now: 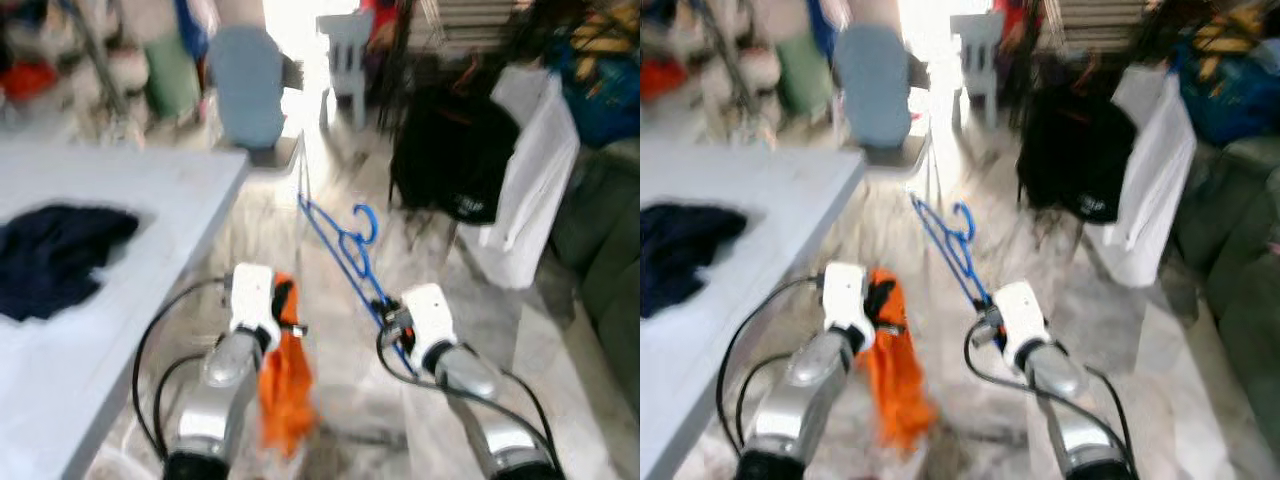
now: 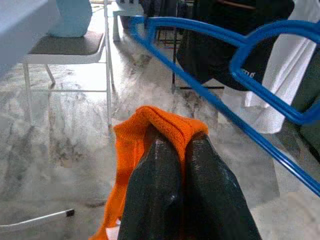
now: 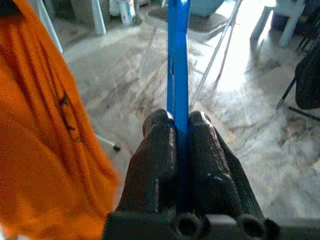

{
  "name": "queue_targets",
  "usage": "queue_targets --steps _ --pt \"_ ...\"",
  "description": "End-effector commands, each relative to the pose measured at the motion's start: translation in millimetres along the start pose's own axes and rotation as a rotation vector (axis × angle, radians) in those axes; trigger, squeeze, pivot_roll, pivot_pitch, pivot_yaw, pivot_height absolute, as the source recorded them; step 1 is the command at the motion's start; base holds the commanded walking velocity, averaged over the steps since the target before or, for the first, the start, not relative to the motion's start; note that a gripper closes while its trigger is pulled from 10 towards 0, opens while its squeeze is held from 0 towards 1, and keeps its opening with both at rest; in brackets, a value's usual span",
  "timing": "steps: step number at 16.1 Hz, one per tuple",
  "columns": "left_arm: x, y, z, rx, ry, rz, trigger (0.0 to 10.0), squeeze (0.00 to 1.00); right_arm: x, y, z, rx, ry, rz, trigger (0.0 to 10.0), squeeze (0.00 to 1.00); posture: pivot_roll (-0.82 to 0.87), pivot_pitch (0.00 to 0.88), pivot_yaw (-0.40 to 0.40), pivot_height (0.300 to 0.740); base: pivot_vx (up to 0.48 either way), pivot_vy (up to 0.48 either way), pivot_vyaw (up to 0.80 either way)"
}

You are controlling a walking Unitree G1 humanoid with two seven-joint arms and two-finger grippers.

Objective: Hang hanger

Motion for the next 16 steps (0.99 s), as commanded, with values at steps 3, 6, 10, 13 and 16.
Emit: queue_targets --steps 3,6,10,13,16 --pt "18 3.3 1.1 -0.037 0.071 -0.007 10.0 0.00 10 -0.4 3.5 0.004 0.030 -0.011 10.0 0.00 -0.16 0.000 0.048 0.740 0.000 0.000 0.00" --pt "21 9.4 -0.2 -0.083 0.089 -0.026 10.0 0.00 10 -0.1 4.4 0.002 0.029 -0.012 10.0 0.00 -0.16 0.000 0.048 0.740 0.000 0.000 0.00" --pt "21 13.1 -1.2 -0.098 0.084 -0.053 10.0 0.00 9 0.3 4.4 -0.001 0.028 -0.011 10.0 0.00 -0.16 0.000 0.050 0.740 0.000 -0.232 0.00" --pt "20 13.8 -2.0 -0.100 0.081 -0.061 10.0 0.00 6 0.4 2.5 -0.003 0.023 -0.010 10.0 0.00 -0.16 0.000 0.050 0.740 0.000 -0.474 0.00" --pt "20 11.8 -0.8 -0.083 0.077 -0.070 10.0 0.00 7 2.1 2.0 -0.007 0.022 -0.013 10.0 0.00 -0.17 0.000 0.050 0.740 0.000 -0.280 0.00"
Point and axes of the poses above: a point about 5 cm out from each wrist's last joint towards the gripper, its own z axis pointing out of the wrist towards the gripper, its own x axis along the axis of the wrist's last joint, y = z × x, the point moved 5 cm from there along z, pointing out of the wrist towards the gripper, and after that the axes turned 12 degrees about z, right-handed, at the moved point
